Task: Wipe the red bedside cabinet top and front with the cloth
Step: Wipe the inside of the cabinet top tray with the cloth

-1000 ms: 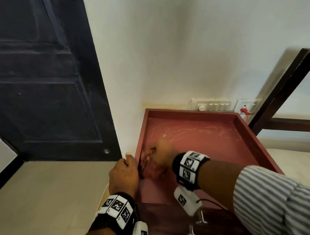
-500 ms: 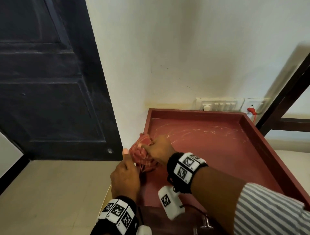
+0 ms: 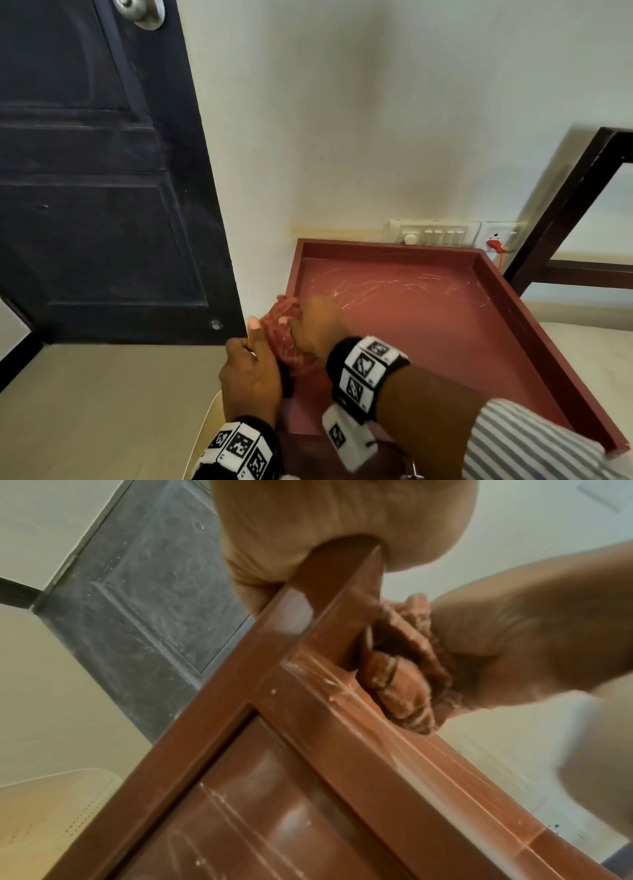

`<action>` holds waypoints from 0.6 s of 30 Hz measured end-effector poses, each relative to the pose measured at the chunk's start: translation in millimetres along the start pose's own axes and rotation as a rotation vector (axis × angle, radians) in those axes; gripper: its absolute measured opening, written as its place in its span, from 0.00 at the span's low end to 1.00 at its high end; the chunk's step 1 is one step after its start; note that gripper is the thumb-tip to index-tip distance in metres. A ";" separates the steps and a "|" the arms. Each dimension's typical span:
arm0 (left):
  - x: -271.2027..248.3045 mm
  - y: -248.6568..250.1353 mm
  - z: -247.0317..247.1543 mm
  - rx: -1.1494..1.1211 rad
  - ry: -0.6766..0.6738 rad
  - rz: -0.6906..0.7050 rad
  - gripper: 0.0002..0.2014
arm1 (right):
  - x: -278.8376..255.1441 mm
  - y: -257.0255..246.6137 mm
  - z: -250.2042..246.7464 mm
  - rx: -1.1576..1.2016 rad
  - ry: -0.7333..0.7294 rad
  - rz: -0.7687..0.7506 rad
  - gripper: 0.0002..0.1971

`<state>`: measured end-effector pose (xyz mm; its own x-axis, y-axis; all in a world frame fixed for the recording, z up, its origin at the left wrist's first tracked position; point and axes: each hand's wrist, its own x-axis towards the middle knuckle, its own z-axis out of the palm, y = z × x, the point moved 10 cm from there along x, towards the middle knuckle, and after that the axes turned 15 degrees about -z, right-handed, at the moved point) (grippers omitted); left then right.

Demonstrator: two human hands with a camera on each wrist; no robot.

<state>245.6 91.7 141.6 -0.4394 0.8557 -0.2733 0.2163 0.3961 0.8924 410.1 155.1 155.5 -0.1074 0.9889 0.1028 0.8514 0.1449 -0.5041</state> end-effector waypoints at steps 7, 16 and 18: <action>17.4 -8.2 15.4 0.175 -0.022 -0.004 0.17 | 130.5 0.1 -70.3 -0.466 0.151 -0.261 0.17; 25.4 -16.3 17.4 0.240 0.007 -0.093 0.20 | 176.5 55.4 -58.3 -0.849 0.007 -0.284 0.11; 23.5 -15.5 17.5 0.257 0.006 -0.097 0.20 | 166.6 73.2 -70.5 -0.828 0.032 -0.243 0.12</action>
<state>247.2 111.5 115.0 -0.4743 0.8077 -0.3502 0.3863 0.5484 0.7416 490.7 328.1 196.2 -0.3311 0.9305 0.1568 0.9080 0.2689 0.3215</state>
